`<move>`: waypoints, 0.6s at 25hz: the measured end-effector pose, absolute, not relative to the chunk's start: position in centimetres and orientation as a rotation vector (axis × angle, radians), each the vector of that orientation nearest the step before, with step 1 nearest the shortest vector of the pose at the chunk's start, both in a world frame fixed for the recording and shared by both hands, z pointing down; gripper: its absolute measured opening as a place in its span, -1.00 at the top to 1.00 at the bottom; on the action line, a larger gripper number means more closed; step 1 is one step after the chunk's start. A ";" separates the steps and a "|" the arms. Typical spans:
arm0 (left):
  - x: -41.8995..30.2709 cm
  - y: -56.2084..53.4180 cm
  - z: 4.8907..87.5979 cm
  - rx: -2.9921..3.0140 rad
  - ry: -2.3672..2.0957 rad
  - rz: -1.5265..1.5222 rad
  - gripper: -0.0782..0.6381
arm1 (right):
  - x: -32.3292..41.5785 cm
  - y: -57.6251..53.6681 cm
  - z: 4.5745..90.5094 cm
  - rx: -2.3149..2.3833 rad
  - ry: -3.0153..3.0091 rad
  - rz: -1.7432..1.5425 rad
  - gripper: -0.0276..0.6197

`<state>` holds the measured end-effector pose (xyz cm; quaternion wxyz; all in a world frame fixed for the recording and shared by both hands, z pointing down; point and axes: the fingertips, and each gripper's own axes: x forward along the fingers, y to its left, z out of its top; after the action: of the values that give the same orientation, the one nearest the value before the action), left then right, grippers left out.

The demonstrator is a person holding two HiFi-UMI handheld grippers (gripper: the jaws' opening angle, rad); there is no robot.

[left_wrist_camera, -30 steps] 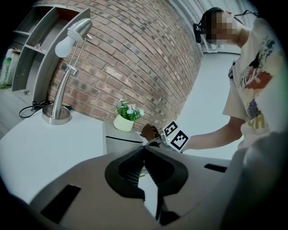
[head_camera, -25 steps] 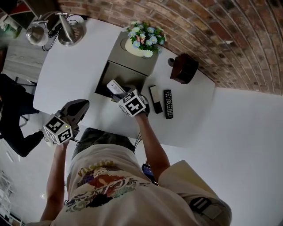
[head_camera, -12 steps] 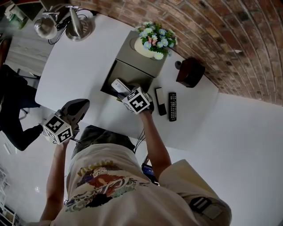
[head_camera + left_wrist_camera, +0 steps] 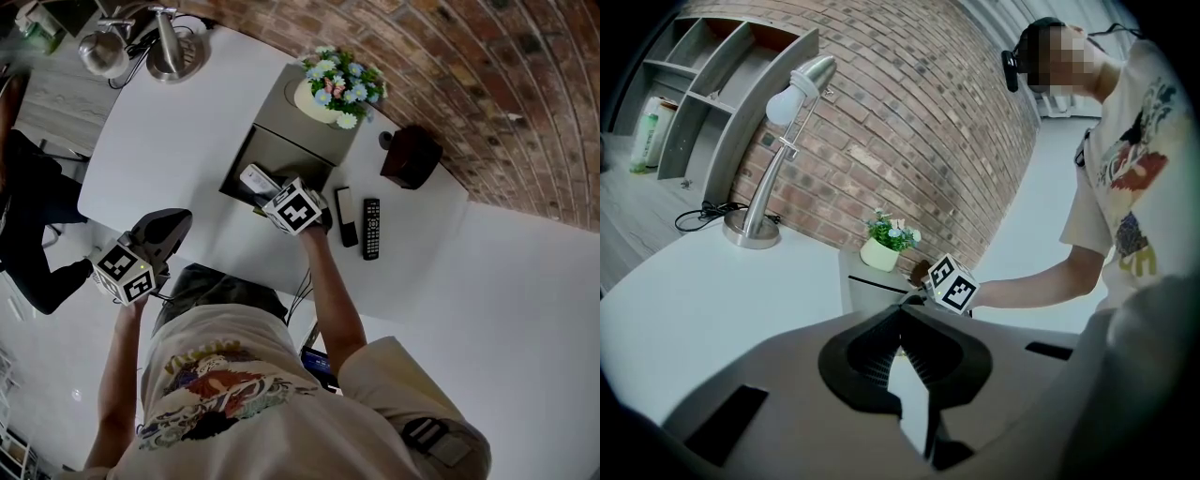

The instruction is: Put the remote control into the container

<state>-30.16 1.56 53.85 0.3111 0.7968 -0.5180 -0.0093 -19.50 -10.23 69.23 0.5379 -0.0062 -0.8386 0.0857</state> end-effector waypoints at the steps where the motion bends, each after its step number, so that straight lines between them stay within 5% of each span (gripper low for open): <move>1: -30.1 1.6 53.9 2.104 -1.365 -0.023 0.77 | -19.5 -10.2 69.2 -0.015 -1.995 0.208 0.19; 15: -29.2 1.0 53.0 2.144 -1.340 -0.017 0.77 | -19.9 -10.5 68.3 0.032 -2.093 0.210 0.19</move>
<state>-29.16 1.05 53.04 0.3021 0.8084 -0.5052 -0.0064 -19.88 -10.53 68.30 0.4960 0.0131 -0.8639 0.0868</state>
